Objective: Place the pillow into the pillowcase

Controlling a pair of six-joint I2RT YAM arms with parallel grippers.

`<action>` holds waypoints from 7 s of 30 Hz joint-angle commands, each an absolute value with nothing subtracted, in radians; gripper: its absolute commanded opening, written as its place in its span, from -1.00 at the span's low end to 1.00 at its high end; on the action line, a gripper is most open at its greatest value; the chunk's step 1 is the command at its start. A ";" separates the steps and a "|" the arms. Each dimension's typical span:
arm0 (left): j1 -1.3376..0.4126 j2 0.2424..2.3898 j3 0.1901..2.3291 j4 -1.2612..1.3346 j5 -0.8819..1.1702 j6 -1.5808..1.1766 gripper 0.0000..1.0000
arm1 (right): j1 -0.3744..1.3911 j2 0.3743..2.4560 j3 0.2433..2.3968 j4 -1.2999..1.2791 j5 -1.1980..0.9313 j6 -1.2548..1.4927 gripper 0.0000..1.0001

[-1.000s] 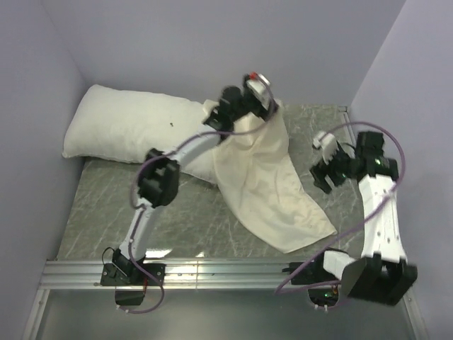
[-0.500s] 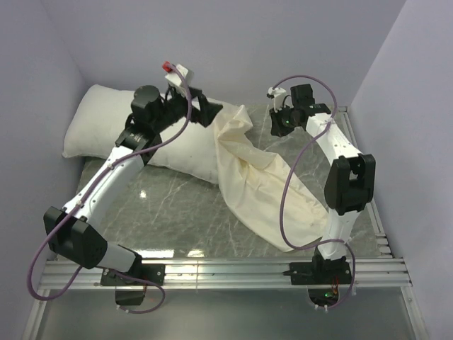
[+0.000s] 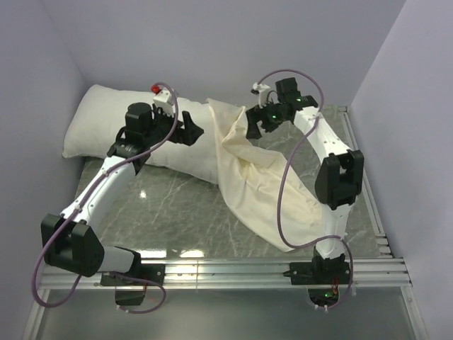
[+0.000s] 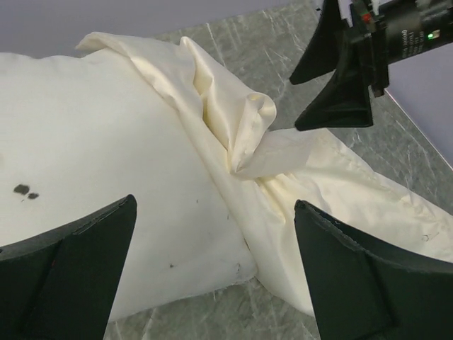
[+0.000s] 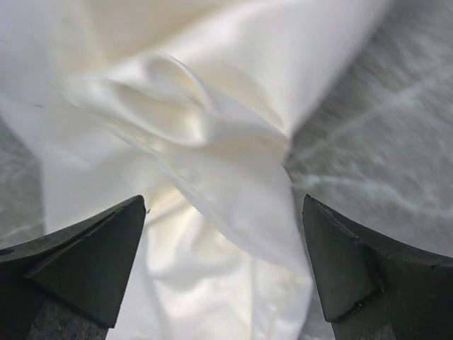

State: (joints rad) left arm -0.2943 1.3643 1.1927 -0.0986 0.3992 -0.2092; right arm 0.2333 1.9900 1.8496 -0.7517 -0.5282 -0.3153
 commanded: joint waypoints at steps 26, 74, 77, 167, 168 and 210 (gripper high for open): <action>-0.216 1.238 1.060 -0.104 0.394 -0.232 0.99 | -0.023 2.213 2.152 -0.597 -0.114 -0.215 -1.00; -0.865 2.046 1.327 -0.075 0.313 -0.437 -0.05 | -0.147 2.048 1.543 -0.891 -0.166 -0.410 0.02; -0.827 2.011 1.332 -0.092 0.311 -0.426 -0.67 | -0.158 2.040 1.534 -0.890 -0.161 -0.416 0.01; -0.759 2.183 1.649 -0.426 0.534 -0.058 -0.99 | -0.233 2.161 1.680 -0.680 -0.091 -0.265 -0.16; -0.749 2.162 1.640 -0.448 0.528 -0.048 -0.99 | -0.238 2.167 1.684 -0.680 -0.069 -0.264 -0.16; -0.207 1.908 1.908 -0.738 0.287 0.428 0.99 | -0.008 1.951 1.709 -0.796 -0.230 -0.448 0.57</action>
State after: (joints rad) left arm -0.2829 1.9743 2.0125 -0.7761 0.3351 0.3042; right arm -0.0830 1.9594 1.7439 -0.7998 -0.1528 -0.4332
